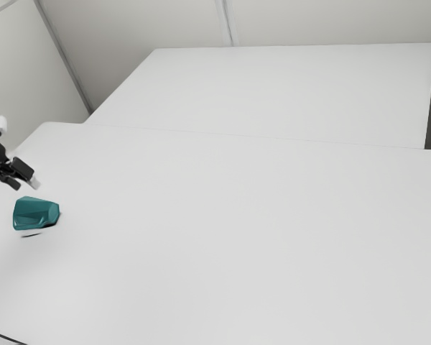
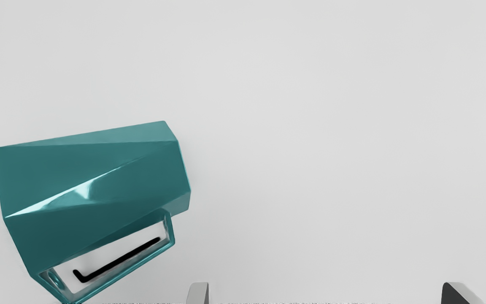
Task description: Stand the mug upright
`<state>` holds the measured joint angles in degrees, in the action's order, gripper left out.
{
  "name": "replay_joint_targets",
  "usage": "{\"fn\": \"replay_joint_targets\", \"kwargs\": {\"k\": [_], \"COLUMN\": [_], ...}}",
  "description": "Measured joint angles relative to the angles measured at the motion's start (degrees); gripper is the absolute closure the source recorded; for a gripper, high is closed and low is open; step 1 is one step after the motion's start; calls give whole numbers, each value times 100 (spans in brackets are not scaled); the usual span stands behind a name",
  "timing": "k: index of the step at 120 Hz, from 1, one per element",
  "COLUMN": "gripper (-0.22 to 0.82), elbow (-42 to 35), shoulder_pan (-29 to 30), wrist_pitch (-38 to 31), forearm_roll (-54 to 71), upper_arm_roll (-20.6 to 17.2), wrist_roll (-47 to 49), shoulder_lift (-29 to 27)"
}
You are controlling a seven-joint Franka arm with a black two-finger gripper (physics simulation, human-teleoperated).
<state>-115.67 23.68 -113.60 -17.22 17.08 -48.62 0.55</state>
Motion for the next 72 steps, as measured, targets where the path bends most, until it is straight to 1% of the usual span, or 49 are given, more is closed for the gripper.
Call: {"fn": "replay_joint_targets", "kwargs": {"k": [20,32,36,45,47,50,54,58,72], "gripper": [0,0,0,0,0,0,0,0,0], "elbow": [514,987,1164,1625,1710,1810,1918,2021,2197], "shoulder_pan": [412,715,1028,2372,2584,2807,3002,3124,3401], "wrist_pitch": [180,360,428,552,579,618,664,705,824], "forearm_roll": [-186,-344,-404,-475,-484,-495,-507,-516,-535], "upper_arm_roll": [13,-118,-404,-1839,-2056,-2279,-2453,-2547,-2640], "wrist_roll": [-710,-1071,-1181,-1401,-1447,-1512,-1595,-1672,-1901], "shoulder_lift": [597,1068,1222,1635,1717,1814,1928,2033,2214]}}
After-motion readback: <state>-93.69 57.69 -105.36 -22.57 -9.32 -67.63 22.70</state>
